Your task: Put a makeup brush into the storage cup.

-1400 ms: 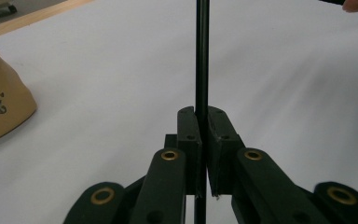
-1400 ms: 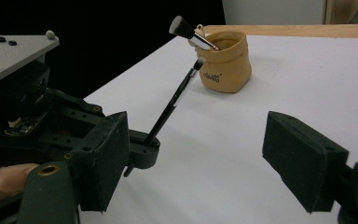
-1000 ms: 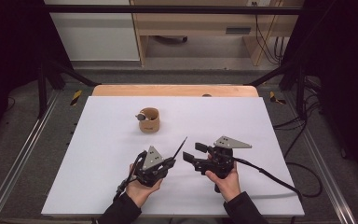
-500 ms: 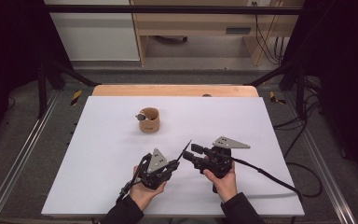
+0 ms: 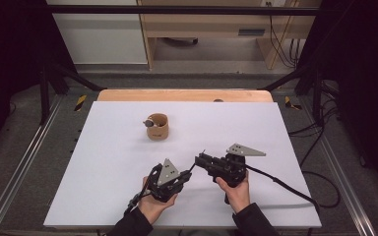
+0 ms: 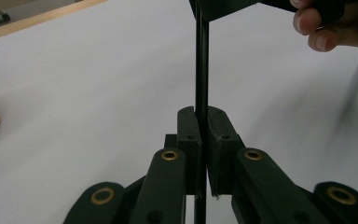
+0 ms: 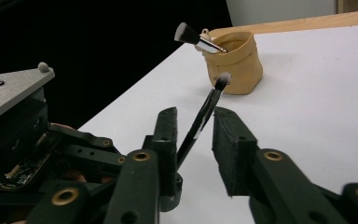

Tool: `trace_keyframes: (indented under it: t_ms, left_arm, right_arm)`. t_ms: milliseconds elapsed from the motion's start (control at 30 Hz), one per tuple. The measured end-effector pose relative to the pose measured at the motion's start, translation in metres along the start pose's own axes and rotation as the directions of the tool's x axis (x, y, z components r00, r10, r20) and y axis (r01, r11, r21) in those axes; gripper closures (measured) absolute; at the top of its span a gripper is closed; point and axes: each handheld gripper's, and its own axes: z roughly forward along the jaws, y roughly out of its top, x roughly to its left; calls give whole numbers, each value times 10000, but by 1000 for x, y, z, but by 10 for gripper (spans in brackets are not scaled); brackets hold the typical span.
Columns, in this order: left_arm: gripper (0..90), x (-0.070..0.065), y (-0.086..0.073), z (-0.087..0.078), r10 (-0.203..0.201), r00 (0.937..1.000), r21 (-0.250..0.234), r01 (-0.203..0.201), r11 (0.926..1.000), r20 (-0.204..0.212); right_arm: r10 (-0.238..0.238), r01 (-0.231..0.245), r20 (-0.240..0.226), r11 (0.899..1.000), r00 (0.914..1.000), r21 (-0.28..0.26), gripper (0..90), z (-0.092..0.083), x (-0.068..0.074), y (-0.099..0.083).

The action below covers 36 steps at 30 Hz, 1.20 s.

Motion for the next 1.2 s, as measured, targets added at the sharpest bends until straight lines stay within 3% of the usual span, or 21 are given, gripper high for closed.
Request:
trace_keyframes:
  t_ms: [667, 900, 1100, 1200]
  left_arm:
    - [847, -3, -1, 1, 130, 9999, 38, -131, 9999, 104]
    - [837, -3, -1, 1, 238, 9995, 44, -239, 9997, 216]
    - [598, -2, 4, 0, 408, 9992, -21, -408, 9992, -22]
    - [549, -3, 9, -2, 577, 9982, -82, -578, 9983, -143]
  right_arm:
    - [173, -172, -852, 9998, 9962, 21, 854, -4, 2, 1]
    - [65, -64, -907, 10000, 9959, 18, 857, -5, 3, 1]
    - [-158, 145, -715, 9997, 9973, -186, 857, -8, 3, 4]
    - [-179, 171, -722, 9998, 9972, -116, 857, -8, 3, 3]
